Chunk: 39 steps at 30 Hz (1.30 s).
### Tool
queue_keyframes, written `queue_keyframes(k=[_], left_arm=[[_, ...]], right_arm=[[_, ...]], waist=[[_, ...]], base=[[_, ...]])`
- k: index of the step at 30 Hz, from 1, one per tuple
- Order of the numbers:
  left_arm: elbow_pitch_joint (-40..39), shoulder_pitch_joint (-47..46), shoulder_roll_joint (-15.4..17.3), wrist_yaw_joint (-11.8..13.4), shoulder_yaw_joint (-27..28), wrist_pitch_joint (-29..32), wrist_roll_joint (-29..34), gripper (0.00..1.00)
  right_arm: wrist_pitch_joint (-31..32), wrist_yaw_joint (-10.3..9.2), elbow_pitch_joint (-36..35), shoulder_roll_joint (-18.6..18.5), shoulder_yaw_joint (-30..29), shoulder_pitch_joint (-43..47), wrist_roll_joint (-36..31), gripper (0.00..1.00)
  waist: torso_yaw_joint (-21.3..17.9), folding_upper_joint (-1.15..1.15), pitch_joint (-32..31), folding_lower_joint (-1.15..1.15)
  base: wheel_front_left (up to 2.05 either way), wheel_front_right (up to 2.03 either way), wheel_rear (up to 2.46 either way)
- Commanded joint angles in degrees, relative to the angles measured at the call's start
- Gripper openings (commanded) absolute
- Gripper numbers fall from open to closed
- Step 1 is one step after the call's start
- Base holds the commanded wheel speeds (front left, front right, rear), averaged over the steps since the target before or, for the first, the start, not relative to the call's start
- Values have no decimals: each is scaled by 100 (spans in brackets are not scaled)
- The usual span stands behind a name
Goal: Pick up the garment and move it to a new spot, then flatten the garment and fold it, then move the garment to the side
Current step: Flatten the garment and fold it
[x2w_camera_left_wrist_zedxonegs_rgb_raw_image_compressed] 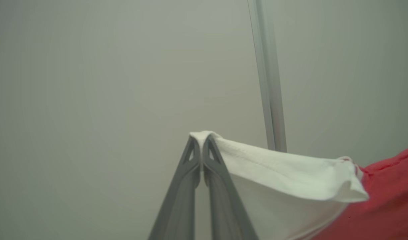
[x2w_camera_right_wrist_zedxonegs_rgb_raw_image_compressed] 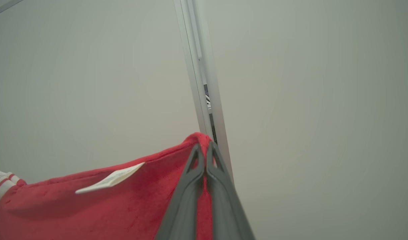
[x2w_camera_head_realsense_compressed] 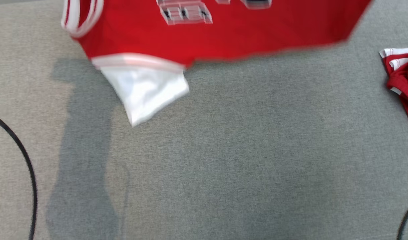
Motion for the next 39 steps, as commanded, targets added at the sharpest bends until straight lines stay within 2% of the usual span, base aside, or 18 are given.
queue_keyframes(k=[1,6,7,9,13,17,19,20,23,28,32,36,39], left_arm=[[305,-276,55,-41,-11,-101,60,0],[1603,-1141,28,-27,-31,-586,164,0],[2007,-1360,-14,-38,-109,-716,225,0],[2371,-1462,-91,-72,-160,-874,187,0],[3018,-1455,-270,-113,-237,-986,5,0],[3438,-1124,-563,-139,-212,-1063,-429,0],[3423,-720,-849,-144,-343,-1033,-790,0],[3355,-564,-825,-145,-341,-1147,-945,0],[3187,418,-1049,-134,-791,-1375,-1179,0],[2822,1553,-987,-135,-971,-1711,-1400,0],[2279,2733,-805,-136,-840,-1791,-1491,0],[1222,4014,-618,-13,-661,-1791,-1343,0],[253,5027,-434,204,-628,-1727,-1382,0]], right_arm=[[-246,0,272,49,38,-253,-99,0],[-1046,0,1800,485,99,-1181,-74,0],[-1190,0,2326,634,130,-1419,-26,0],[-1271,0,2791,666,265,-1582,-83,0],[-1353,0,3482,752,425,-1770,0,0],[-1301,0,3795,753,756,-1641,126,0],[-1236,0,3790,736,1018,-1309,272,0],[-1234,0,3706,698,1157,-1164,370,0],[-1236,0,3382,506,1536,-332,782,0],[-1310,0,2754,176,1951,995,1489,0],[-1469,0,2130,-131,2268,2285,2053,0],[-1763,0,1478,-385,2396,3396,2503,0],[-1921,0,942,-631,2351,4153,2728,0]], waist=[[-85,0,83,0],[-169,0,118,0],[-174,0,139,0],[-149,0,163,0],[-103,0,319,0],[-7,0,543,0],[70,0,567,0],[91,0,618,0],[231,0,557,0],[279,0,362,0],[243,0,96,0],[212,0,-204,0],[192,0,-453,0]], base=[[0,0,0],[0,0,0],[0,0,0],[0,0,0],[0,0,0],[0,0,0],[0,0,0],[0,0,0],[0,0,0],[0,0,0],[0,0,0],[0,0,0],[0,0,0]])
